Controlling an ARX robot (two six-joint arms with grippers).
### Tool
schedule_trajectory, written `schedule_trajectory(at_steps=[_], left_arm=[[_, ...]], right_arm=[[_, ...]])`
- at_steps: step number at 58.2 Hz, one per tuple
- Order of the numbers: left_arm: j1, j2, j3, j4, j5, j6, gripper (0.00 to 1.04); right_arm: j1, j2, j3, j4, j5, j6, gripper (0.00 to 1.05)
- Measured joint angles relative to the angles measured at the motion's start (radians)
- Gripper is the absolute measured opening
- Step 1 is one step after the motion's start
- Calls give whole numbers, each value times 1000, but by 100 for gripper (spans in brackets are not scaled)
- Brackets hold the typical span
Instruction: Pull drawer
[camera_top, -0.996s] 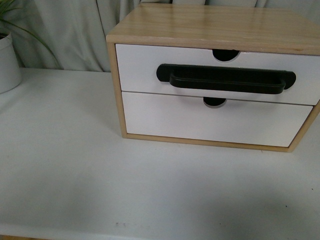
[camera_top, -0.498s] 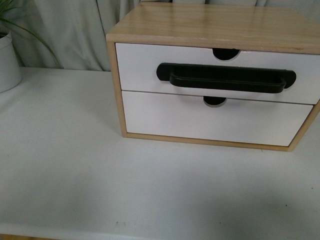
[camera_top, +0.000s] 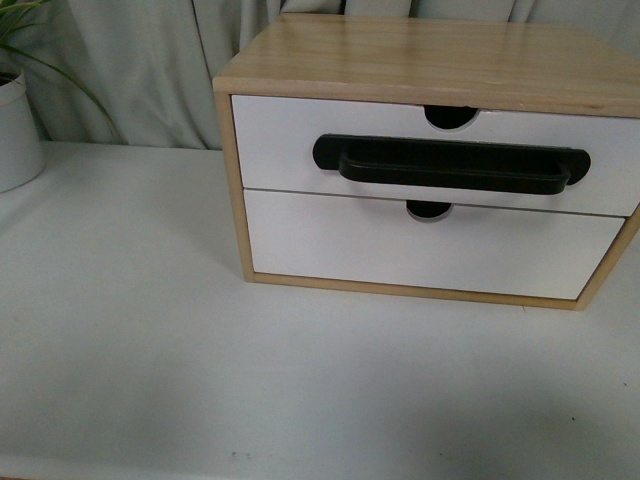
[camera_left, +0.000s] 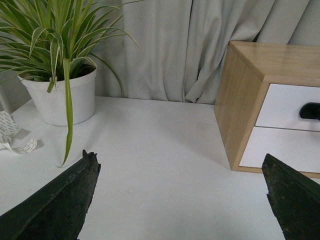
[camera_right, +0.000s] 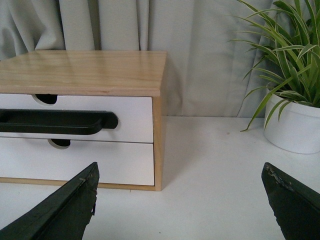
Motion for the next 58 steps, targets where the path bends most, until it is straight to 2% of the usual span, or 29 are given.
schedule_trajectory(at_steps=[22,24,28,30,35,39,43,49,58], left_arm=[[0,0,0,0,0,0,98],[-3,2,0,-2,-8,1,98],[-24,64,16,-27,-98,18,98],[-18,108,21,0,-90,29,98],[-10,265,66,102,6,96,98],[-14,364,103,186,93,176,98],[-8,518,179,272,243,324,98],[4,666,267,257,392,531,98],[-8,850,431,13,623,938,98]], right_arm=[[0,0,0,0,0,0,96],[16,11,7,-27,50,22,96],[87,103,48,-102,216,111,96],[100,141,59,-101,212,125,96],[119,253,107,-88,141,91,96],[108,359,172,-98,41,6,96],[92,478,262,-143,-72,-132,96],[82,618,380,-228,-188,-324,96],[103,791,547,-389,-287,-623,96]])
